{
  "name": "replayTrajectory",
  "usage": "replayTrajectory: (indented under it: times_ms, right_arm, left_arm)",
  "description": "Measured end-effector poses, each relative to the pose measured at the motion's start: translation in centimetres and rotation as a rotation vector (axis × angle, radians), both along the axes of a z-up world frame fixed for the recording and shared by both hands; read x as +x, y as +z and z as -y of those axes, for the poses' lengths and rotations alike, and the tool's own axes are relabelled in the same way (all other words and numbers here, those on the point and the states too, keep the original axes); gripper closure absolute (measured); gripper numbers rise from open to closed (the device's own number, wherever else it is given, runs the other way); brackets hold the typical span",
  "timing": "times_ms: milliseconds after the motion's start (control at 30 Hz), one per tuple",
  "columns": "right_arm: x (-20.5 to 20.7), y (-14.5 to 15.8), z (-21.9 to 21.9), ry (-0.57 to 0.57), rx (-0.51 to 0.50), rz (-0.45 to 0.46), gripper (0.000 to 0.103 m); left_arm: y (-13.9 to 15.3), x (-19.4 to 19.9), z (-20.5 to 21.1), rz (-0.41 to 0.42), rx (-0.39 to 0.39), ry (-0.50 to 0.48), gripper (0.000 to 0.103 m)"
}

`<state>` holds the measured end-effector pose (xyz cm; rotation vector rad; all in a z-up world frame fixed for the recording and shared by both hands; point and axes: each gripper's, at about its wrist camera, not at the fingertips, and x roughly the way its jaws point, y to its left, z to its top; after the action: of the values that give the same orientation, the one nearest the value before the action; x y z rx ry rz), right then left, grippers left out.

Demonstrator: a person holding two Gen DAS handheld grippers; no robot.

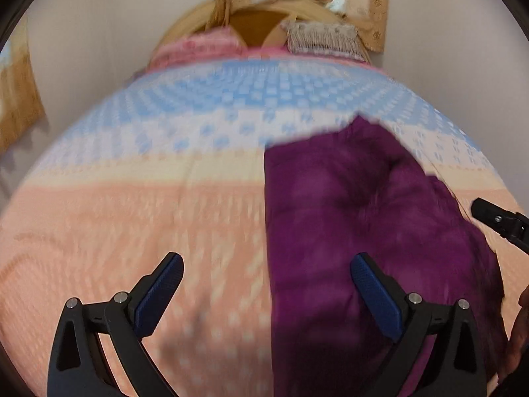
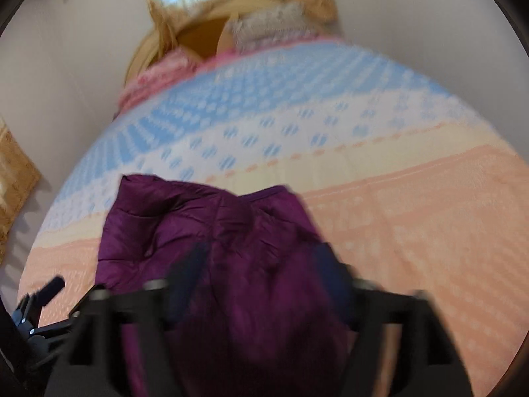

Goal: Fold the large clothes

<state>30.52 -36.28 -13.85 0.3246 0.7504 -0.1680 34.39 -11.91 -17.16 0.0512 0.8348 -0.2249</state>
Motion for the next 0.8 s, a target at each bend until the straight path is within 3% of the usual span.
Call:
replayTrajectory:
  times_ms: [100, 167, 333, 667, 800]
  right_arm:
    - [-1.6, -2.5, 0.5, -0.005, 0.03, -0.051, 0.029]
    - [-2.1, -4.1, 0.7, 0.008, 0.056, -0.075, 0.03]
    - [-2.9, -5.4, 1.5, 0.014, 0.107, -0.06, 0.03]
    - [-3.3, -5.9, 0.9, 0.051, 0.071, -0.044, 0.031]
    - [-3.3, -6.0, 0.7, 0.071, 0.071, -0.044, 0.039]
  left_arm:
    - [-1.4, -1.2, -0.9, -0.017, -0.086, 0.016, 0.001]
    - [-1.7, -1.5, -0.7, -0.019, -0.099, 0.011, 0.001]
    - [-2.3, -2.2, 0.6, 0.008, -0.069, -0.025, 0.001]
    - [-2.7, -2.5, 2.2, 0.031, -0.031, -0.076, 0.001]
    - [-2.8, -2.4, 2.5, 0.019, -0.046, -0.102, 0.002]
